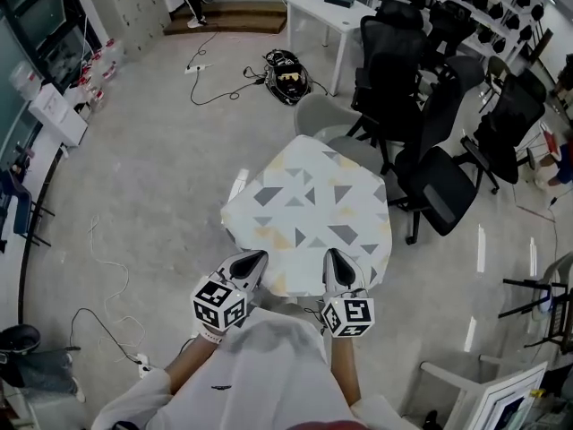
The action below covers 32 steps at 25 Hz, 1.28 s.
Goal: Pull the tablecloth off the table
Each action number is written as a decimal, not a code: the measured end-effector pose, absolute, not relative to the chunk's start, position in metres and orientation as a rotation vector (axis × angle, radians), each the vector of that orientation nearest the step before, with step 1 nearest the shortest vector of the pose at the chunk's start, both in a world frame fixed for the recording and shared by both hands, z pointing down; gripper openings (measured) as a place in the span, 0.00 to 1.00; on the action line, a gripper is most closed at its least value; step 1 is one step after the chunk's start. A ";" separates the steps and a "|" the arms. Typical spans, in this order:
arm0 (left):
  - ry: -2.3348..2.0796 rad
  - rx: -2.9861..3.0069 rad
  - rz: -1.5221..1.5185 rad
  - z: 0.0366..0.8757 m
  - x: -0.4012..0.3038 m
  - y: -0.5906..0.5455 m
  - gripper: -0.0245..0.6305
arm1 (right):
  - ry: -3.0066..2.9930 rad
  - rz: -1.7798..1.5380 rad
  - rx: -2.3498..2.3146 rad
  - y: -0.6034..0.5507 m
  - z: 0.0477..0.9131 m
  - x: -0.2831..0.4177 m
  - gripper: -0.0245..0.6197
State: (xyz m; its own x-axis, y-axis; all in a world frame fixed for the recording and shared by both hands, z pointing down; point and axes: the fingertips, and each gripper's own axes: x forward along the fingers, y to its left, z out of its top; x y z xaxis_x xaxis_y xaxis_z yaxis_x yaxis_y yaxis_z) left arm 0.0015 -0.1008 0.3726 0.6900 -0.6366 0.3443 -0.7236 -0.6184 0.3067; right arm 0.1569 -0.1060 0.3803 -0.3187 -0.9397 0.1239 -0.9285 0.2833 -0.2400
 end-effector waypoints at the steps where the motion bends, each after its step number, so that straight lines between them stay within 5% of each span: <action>1: -1.045 2.482 0.287 0.373 0.004 -0.103 0.05 | 2.469 -0.410 -1.817 -0.106 0.379 0.159 0.09; 14: -0.849 2.483 0.370 0.399 0.051 -0.128 0.05 | 2.309 -0.557 -2.062 -0.090 0.417 0.210 0.09; 32: -0.708 2.361 0.564 0.521 0.120 -0.198 0.05 | 2.298 -0.858 -2.236 -0.169 0.555 0.304 0.37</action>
